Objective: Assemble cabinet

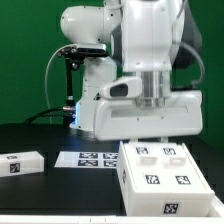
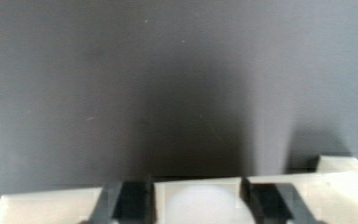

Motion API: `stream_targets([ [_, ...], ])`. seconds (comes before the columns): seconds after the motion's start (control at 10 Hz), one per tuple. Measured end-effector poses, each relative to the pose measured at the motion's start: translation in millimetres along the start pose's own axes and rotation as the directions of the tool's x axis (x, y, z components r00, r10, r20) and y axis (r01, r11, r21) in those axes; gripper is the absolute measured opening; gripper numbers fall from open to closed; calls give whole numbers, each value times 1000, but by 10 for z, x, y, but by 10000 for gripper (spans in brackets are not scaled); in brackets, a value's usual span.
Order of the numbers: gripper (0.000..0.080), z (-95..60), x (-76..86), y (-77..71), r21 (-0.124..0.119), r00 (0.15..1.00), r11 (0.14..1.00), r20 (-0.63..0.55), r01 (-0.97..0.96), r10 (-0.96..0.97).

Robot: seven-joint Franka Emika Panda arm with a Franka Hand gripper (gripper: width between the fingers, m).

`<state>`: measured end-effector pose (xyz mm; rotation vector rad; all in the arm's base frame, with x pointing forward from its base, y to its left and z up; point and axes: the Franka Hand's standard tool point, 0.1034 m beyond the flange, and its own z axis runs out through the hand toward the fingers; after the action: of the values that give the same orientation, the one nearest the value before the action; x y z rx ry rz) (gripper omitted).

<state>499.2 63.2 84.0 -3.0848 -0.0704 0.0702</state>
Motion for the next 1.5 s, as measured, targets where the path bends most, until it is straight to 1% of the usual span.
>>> stream_targets([
  [0.1, 219, -143, 62, -37, -9, 997, 999, 57, -44, 44],
  [0.2, 219, -175, 160, -58, -2, 996, 998, 64, -65, 65],
  [0.4, 219, -143, 151, -56, -2, 996, 998, 67, -61, 61],
  [0.5, 219, -158, 106, -41, -1, 993, 998, 102, -57, 57],
  [0.6, 219, -314, 61, 26, 3, 975, 998, 216, -59, 57],
  [0.7, 219, -456, 155, 80, 11, 963, 997, 259, -77, 71],
  [0.8, 219, -515, 193, 93, 11, 948, 995, 305, -96, 88],
  [0.9, 220, -501, 225, 85, 10, 945, 995, 315, -100, 91],
  [1.1, 220, -466, 204, 81, 10, 944, 995, 316, -98, 90],
  [1.2, 220, -466, 145, 78, 21, 932, 995, 352, -100, 86],
  [1.3, 220, -504, 59, 79, 43, 897, 992, 433, -120, 90],
  [1.4, 220, -599, 82, 87, 41, 867, 991, 489, -131, 94],
  [1.5, 220, -648, 116, 69, 34, 849, 989, 519, -141, 103],
])
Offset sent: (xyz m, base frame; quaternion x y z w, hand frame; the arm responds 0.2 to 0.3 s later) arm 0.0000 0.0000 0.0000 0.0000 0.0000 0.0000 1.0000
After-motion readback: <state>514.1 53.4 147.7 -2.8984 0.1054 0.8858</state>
